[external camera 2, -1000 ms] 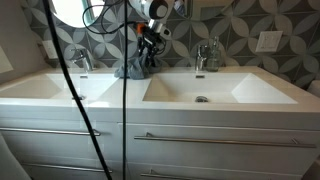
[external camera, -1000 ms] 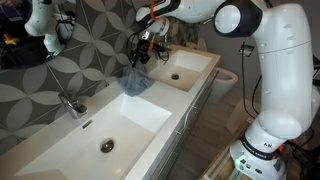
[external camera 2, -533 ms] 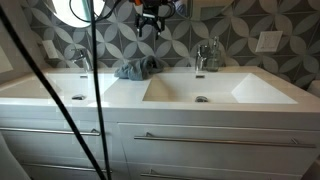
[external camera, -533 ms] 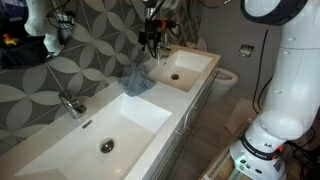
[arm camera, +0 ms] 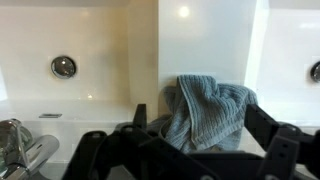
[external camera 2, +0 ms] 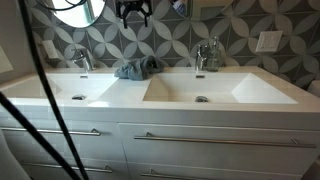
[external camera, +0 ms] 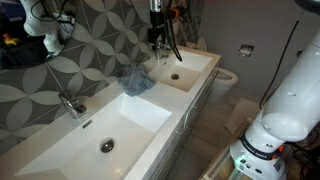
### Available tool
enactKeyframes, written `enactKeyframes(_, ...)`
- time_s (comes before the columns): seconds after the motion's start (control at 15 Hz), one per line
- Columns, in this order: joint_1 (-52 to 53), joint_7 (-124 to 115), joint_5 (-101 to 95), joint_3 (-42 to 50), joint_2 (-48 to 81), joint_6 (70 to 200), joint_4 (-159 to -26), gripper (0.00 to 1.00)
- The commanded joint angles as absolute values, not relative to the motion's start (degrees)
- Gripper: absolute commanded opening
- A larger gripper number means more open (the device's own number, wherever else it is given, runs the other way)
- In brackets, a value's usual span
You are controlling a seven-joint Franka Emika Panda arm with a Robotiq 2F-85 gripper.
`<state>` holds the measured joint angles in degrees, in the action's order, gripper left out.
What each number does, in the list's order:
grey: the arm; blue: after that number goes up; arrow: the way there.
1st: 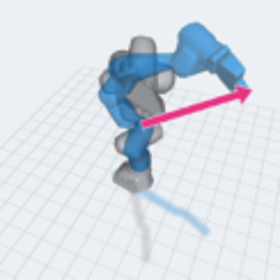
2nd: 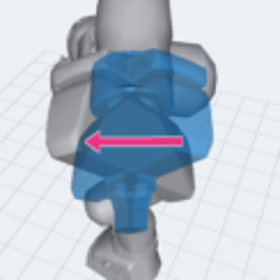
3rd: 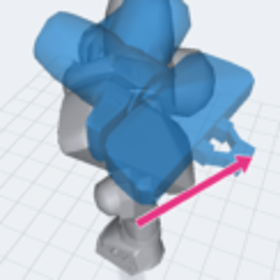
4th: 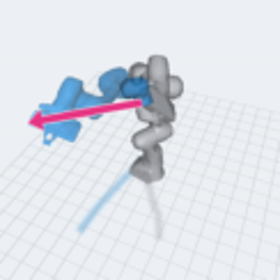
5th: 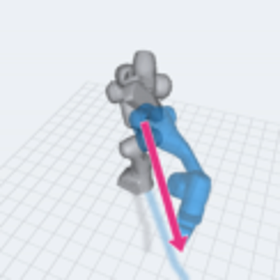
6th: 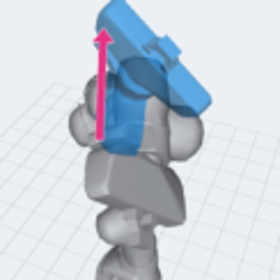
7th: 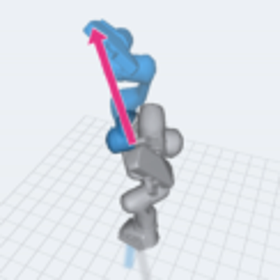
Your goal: Unfold the gray towel, pick up the gray towel and wipe the tap on the right, open the tap, close the tap, put the gray towel back on the bathroom counter
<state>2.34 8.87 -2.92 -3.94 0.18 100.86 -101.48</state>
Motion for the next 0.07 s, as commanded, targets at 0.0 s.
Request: enactKeyframes(0.0,2.7,9.1,-3.0,-3.6,-0.2,100.8,-102.0,1.0)
